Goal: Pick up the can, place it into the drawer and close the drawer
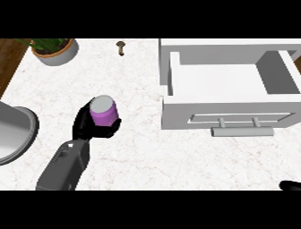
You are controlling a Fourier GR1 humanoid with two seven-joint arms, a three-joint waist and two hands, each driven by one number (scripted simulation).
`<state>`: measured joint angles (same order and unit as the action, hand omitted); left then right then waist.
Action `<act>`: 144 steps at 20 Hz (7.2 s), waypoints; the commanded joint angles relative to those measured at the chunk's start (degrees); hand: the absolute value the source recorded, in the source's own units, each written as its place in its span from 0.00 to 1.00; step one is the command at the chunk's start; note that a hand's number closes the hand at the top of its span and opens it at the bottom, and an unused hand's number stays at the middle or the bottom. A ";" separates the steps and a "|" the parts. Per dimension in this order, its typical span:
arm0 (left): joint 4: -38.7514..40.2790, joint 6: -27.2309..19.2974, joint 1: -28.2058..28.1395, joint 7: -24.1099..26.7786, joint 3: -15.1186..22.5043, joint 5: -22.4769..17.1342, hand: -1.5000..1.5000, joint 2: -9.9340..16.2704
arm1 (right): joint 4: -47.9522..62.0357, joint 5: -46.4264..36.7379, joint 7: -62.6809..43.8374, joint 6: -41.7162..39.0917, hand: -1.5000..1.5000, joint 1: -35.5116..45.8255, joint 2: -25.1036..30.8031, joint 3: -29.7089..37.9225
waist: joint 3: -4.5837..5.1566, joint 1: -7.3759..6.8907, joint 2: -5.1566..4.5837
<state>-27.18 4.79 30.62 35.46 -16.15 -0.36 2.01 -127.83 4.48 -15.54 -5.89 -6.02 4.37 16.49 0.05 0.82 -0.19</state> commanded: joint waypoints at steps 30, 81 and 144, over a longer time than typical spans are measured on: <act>-28.29 -25.20 31.49 -46.75 22.98 -9.86 1.00 -2.01 | 0.77 1.24 -2.79 0.93 0.00 4.90 2.97 3.45 | -0.09 -0.15 0.21; 8.16 -42.71 61.98 -36.88 33.17 -33.45 0.00 -2.01 | 7.50 -20.82 2.83 -2.64 0.00 17.62 14.13 -8.56 | -0.20 4.29 -1.63; -19.65 -33.91 40.42 -49.21 34.14 -28.60 0.00 15.73 | 106.80 -57.43 26.88 40.79 0.00 78.35 5.41 -4.85 | -0.12 -7.46 -0.42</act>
<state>-44.28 -28.85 73.98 -13.29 17.84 -28.83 17.39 -18.74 -57.53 11.68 34.89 65.69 11.08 7.63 -0.60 -5.90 -1.72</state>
